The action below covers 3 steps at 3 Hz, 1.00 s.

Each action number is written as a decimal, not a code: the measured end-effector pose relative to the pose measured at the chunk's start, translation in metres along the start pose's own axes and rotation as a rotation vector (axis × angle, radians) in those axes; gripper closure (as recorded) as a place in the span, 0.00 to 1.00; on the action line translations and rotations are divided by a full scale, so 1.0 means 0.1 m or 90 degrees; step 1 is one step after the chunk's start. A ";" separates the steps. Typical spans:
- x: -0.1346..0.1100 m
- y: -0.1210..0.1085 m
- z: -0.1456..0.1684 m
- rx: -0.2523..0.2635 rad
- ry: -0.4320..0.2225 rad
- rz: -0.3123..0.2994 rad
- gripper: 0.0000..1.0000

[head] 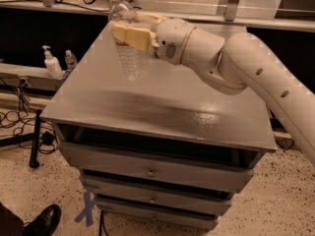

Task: Place water bottle upright

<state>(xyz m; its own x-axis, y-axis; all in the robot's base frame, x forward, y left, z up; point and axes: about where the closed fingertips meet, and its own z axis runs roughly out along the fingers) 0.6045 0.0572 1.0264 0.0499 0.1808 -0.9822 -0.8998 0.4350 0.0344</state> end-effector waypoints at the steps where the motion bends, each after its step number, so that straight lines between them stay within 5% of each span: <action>1: 0.01 -0.05 -0.09 0.006 -0.026 0.001 1.00; 3: 0.20 -0.13 -0.39 0.014 -0.023 0.017 1.00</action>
Offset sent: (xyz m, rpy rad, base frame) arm 0.0005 -0.0417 -0.0297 0.0405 0.0160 -0.0136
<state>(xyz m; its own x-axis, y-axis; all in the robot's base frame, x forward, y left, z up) 0.6003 0.0207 0.9989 0.0420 0.2234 -0.9738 -0.8909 0.4495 0.0647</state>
